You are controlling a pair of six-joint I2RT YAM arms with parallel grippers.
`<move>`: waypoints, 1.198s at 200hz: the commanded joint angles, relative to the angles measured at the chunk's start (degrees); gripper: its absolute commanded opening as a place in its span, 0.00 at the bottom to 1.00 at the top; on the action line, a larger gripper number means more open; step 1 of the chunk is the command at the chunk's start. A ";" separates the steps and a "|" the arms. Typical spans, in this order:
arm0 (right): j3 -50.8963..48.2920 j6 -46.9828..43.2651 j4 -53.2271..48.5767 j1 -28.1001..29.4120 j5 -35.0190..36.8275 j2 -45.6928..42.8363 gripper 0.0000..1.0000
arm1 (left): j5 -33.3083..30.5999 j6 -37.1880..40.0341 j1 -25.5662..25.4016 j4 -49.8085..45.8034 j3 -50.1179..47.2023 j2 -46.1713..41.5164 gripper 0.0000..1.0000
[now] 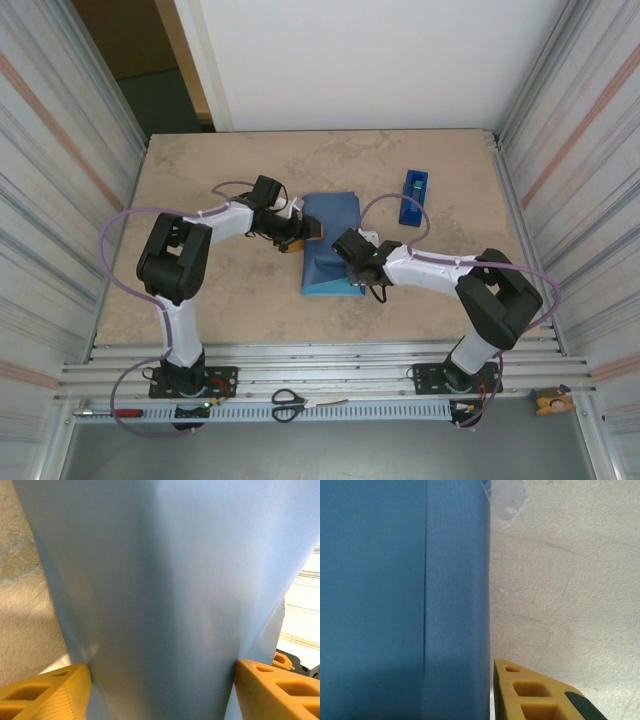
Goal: Wrap the gift box in paper
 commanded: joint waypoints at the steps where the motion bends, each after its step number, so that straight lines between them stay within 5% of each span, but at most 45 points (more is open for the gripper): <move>1: 1.44 2.34 -0.40 0.19 2.75 1.40 0.19 | -1.84 1.43 0.31 -3.93 -2.01 1.70 0.75; 66: 0.81 1.38 0.21 -0.40 0.44 0.70 0.00 | -1.78 1.32 0.41 -3.77 -2.18 1.78 0.75; 112: 0.99 1.55 -0.73 -0.06 0.44 0.87 0.00 | -1.76 1.42 0.50 -3.79 -2.14 1.87 0.75; 123: 0.61 1.89 -1.50 0.28 0.88 0.55 0.11 | -1.75 1.37 0.50 -3.86 -2.16 1.86 0.75; 158: -0.75 2.19 -2.37 1.00 -0.26 0.50 0.19 | -1.84 1.48 0.50 -3.86 -2.17 1.96 0.75; 211: -1.74 2.85 -0.87 0.74 -1.78 1.60 0.00 | -1.75 1.39 0.59 -3.78 -2.03 2.03 0.75; 239: -1.39 2.63 -1.26 0.65 -2.06 1.42 0.00 | -1.66 1.43 0.59 -3.93 -1.91 2.12 0.75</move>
